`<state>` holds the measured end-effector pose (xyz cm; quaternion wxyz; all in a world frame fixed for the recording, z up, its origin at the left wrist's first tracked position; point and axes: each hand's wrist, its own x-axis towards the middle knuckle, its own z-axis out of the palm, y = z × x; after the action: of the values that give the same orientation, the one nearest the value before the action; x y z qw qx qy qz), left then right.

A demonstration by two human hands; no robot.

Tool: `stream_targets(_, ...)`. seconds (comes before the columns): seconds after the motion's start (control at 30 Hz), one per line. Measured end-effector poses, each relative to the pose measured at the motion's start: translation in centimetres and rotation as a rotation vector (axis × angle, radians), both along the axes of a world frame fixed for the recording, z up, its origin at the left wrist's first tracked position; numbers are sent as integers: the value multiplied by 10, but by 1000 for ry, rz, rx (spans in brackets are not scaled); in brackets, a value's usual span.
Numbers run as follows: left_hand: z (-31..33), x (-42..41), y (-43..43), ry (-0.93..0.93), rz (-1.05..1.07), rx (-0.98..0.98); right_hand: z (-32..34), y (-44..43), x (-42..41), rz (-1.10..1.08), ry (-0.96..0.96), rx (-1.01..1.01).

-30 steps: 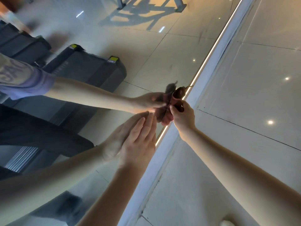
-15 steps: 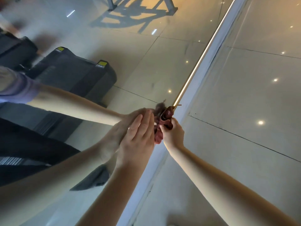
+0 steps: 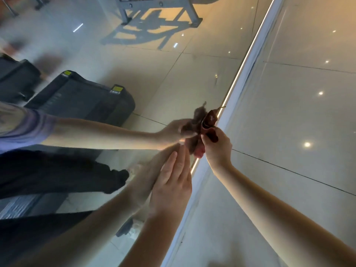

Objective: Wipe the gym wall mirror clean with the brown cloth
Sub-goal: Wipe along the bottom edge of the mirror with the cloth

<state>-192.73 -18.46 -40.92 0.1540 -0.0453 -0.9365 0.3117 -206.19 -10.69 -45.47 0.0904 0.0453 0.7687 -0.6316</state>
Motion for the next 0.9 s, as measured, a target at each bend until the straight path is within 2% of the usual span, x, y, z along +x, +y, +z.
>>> stream_targets(0.07, -2, -3, 1, 10, 4, -5, 8, 5, -10, 16, 54, -23)
stream_targets(0.13, -1, -4, 3, -15, 33, -17, 5, 6, -13, 45, 13, -8)
stream_targets(0.27, 1, -5, 5, -53, 62, -3, -16, 7, -11, 133, -271, 15)
stream_targets(0.37, 8, -6, 7, -84, 96, 28, -11, 5, -4, 169, -430, -127)
stream_targets(0.43, 12, -6, 8, -89, 99, 71, -2, 7, -2, 165, -433, -213)
stream_targets(0.5, 17, -6, 9, -101, 103, 67, 7, 10, -8, 144, -336, -259)
stream_targets(0.57, 23, -6, 9, -137, 108, 30, 11, 12, -17, 115, -238, -281)
stream_targets(0.63, 27, -8, 9, -146, 102, 15, 5, 11, -24, 75, -222, -259)
stream_targets(0.8, 31, -24, 10, -147, 87, -9, -19, 8, -15, 155, -380, -12)
stream_targets(0.9, 26, -35, 10, -131, 57, -6, -29, 11, 8, 235, -536, -92)
